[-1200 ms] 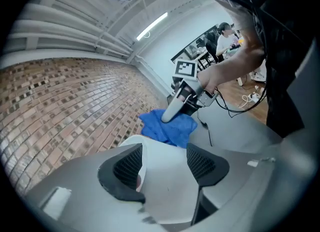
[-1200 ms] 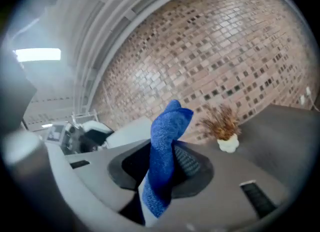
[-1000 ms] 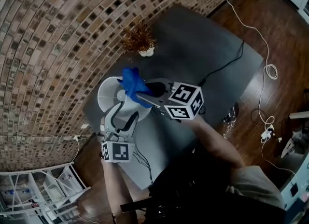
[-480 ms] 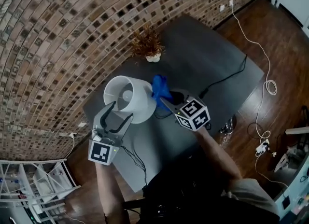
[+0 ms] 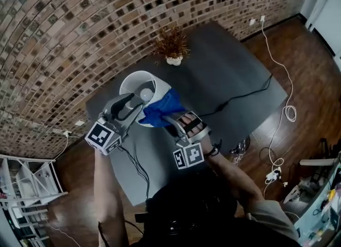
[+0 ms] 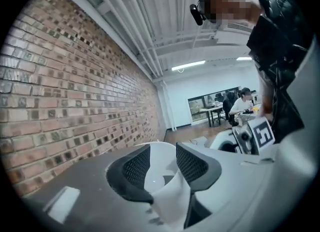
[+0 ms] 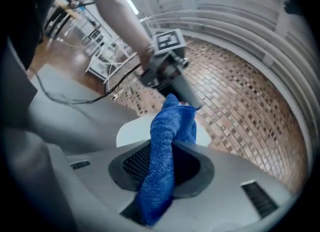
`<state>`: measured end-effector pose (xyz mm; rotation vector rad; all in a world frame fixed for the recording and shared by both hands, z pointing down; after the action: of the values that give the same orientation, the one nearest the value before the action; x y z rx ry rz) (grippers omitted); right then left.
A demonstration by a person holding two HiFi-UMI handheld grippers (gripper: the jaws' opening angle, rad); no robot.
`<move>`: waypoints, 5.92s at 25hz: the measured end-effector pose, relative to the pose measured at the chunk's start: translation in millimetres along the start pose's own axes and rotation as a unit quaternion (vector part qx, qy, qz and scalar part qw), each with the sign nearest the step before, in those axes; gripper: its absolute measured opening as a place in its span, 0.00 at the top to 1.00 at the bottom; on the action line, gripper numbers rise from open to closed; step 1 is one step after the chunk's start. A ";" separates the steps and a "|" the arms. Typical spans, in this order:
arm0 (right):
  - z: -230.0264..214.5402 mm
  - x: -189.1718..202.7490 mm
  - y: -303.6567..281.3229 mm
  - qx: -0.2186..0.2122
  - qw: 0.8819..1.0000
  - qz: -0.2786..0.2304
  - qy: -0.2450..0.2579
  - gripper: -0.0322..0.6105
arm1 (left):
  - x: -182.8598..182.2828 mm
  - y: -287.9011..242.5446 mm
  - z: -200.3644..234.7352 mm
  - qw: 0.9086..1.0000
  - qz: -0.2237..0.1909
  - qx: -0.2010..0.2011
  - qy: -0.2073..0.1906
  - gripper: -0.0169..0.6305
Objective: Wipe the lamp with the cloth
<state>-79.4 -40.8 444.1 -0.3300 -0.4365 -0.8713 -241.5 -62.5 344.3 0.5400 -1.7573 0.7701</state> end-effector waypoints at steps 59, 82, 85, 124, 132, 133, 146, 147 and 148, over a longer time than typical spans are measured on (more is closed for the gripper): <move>99.8 71.0 74.1 -0.082 0.713 0.180 -0.673 0.78 | 22.8 -58.3 -42.0 0.905 0.345 0.023 -0.247 0.31; -129.3 65.0 -7.2 -0.266 0.821 -0.056 -0.503 0.79 | 25.0 -41.3 -158.2 0.834 0.411 0.057 -0.363 0.70; -97.6 102.1 -30.0 -0.332 0.801 0.018 -0.498 0.79 | 30.8 -35.6 -167.7 0.831 0.405 0.054 -0.377 0.71; -137.1 -0.6 -91.2 -0.552 0.808 -0.017 -0.202 0.80 | 42.3 -30.3 -210.9 0.805 0.341 0.068 -0.481 0.73; -83.2 76.0 -171.8 -0.511 0.821 0.148 -0.207 0.80 | 39.4 -32.4 -211.1 0.804 0.329 0.071 -0.490 0.73; -84.7 75.5 -173.1 -0.501 0.833 0.155 -0.176 0.80 | 38.1 -32.4 -209.4 0.805 0.327 0.070 -0.489 0.73; -133.3 -70.4 -108.2 -0.656 0.755 -0.021 0.017 0.80 | 35.4 -30.7 -199.5 0.806 0.317 0.074 -0.494 0.73; -124.1 -62.7 -119.9 -0.658 0.752 -0.003 0.022 0.80 | 34.8 -31.7 -200.0 0.804 0.316 0.077 -0.497 0.72; -114.5 -52.8 -133.4 -0.655 0.755 0.022 0.030 0.80 | 34.1 -32.4 -200.4 0.802 0.314 0.081 -0.501 0.72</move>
<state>-188.3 -137.7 332.6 -1.5994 0.3406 -1.0250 -98.0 61.5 424.4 0.5095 -2.9690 1.2275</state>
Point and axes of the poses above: the fingertips, and each gripper's own axes: y backward along the fingers, z to its left, x out of its underside, the point moved 8 cm from there along y, backward along the fingers, and after that the axes turned 8 degrees about x, right-handed, at the moved point
